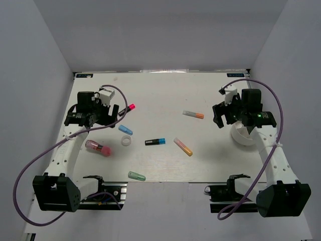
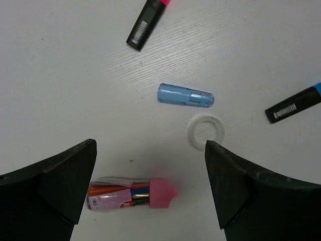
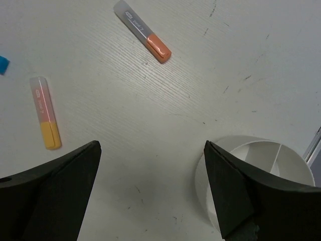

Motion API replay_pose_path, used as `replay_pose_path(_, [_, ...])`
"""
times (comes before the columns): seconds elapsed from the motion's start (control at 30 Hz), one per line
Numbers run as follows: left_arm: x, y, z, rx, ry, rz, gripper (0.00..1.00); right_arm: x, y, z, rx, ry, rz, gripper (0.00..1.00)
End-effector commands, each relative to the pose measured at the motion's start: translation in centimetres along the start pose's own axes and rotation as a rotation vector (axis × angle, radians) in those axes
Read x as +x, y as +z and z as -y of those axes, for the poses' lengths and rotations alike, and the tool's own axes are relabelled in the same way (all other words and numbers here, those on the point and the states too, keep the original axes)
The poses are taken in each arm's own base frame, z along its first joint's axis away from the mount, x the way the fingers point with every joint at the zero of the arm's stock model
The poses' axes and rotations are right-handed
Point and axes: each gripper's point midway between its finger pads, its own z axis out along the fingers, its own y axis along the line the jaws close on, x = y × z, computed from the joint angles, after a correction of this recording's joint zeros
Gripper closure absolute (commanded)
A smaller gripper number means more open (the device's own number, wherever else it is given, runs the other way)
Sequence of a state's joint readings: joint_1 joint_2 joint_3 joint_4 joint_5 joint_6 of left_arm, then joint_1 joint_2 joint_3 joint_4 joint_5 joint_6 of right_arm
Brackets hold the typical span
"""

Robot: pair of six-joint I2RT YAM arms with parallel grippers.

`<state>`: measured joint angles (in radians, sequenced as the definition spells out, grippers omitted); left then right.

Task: Sort the stationery into containers
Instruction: Pick up the stationery from the center of the board.

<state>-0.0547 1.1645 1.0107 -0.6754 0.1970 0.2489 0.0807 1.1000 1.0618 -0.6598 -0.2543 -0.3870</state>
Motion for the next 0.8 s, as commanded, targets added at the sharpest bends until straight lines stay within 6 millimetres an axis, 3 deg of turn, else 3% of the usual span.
replay_pose_path(0.0, [-1.7, -1.7, 0.7, 0.058, 0.106, 0.056, 0.02, -0.3, -0.8, -0.4, -0.019, -0.046, 0.004, 0.11])
replay_pose_path(0.03, [-2.6, -1.9, 0.9, 0.087, 0.144, 0.064, 0.09, -0.3, -0.7, -0.3, -0.021, -0.055, -0.005, 0.11])
replay_pose_path(0.17, [-3.0, -1.6, 0.6, 0.119, 0.316, 0.054, 0.16, -0.3, -0.5, -0.4, -0.038, -0.062, -0.008, 0.11])
replay_pose_path(0.33, [0.7, -1.5, 1.2, 0.252, 0.579, -0.055, 0.19, -0.1, -0.2, -0.7, -0.068, -0.057, -0.028, 0.11])
replay_pose_path(0.53, [4.6, -1.4, -2.1, 0.282, 0.894, -0.203, 0.22, -0.6, 0.1, -1.3, -0.129, -0.065, -0.052, 0.11])
replay_pose_path(0.77, [6.2, -1.5, -6.6, 0.433, 0.946, -0.318, 0.26, -1.6, 0.1, -1.5, -0.163, -0.063, -0.043, 0.11])
